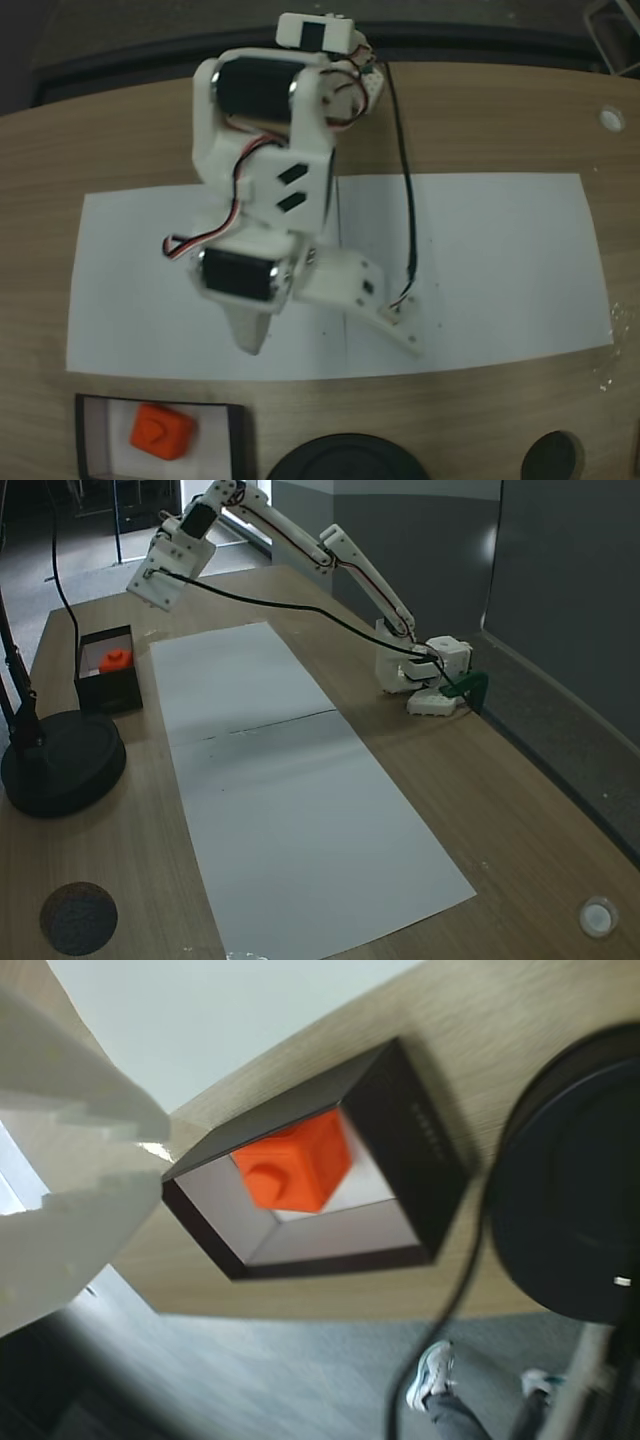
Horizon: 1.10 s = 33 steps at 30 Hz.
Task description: Grab a orange square and put it in the box.
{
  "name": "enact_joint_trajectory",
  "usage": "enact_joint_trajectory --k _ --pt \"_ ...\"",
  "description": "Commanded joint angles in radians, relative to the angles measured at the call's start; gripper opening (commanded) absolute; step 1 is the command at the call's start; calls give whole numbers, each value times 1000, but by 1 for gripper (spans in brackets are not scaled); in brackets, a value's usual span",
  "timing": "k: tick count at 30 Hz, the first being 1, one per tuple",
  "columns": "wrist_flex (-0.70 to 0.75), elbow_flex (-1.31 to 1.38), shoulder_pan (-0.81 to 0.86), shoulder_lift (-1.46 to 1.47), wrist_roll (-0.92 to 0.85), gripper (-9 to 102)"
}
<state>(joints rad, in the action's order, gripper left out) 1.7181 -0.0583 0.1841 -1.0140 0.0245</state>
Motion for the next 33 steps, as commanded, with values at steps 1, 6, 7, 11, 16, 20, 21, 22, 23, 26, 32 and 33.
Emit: enact_joint_trajectory --k 1,6,7,11,16,20,21,22,23,26,32,33 --pt "31 41 -83 -253 8 0" --pt "29 -267 -118 -615 75 0" --pt "26 -367 -121 -706 75 0" --pt "15 -787 -123 -1077 66 0" --pt "-25 -1330 -114 -1516 -52 0" --pt "-138 -1721 -114 -1871 -127 0" --pt "-178 -1809 -112 -1962 -149 0" --pt "-219 -1891 -110 -2051 -166 0" --pt "-247 -1968 -110 -2129 -181 0" --pt "-318 -2178 -110 -2318 -192 0" --pt "-514 -2442 -110 -2468 -160 0" --pt "-551 -2485 -110 -2464 -155 0"
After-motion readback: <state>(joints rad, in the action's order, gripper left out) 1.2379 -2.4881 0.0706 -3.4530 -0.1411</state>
